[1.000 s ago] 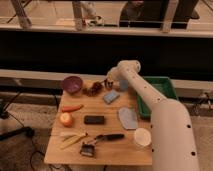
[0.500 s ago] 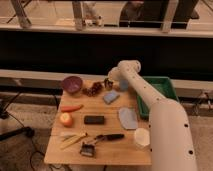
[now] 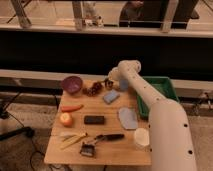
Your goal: Place fork in metal cup
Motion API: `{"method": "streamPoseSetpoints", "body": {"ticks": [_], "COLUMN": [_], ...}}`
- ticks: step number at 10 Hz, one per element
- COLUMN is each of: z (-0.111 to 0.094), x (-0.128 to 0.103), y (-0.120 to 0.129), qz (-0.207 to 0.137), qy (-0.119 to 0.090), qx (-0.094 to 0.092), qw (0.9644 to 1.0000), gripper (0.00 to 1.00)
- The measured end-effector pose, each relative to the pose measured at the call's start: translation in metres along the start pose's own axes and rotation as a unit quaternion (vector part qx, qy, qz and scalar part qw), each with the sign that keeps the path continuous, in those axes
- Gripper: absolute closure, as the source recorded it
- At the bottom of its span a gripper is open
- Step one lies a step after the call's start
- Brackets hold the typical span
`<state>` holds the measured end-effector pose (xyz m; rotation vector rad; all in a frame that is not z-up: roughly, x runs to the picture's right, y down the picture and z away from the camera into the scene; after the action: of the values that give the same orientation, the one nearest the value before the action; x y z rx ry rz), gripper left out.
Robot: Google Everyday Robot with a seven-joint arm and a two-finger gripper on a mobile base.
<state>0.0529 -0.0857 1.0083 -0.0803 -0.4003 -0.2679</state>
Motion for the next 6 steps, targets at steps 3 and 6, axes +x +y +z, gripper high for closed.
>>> {"method": "streamPoseSetpoints", "body": {"ticks": [3, 6], "z": [-0.006, -0.014], "x": [0.002, -0.004], "y": [0.007, 0.015], "qz": [0.001, 0.002], "qy": [0.003, -0.003], "qx": [-0.003, -0.004], "qw": [1.0, 1.0], "gripper": [1.0, 1.0]}}
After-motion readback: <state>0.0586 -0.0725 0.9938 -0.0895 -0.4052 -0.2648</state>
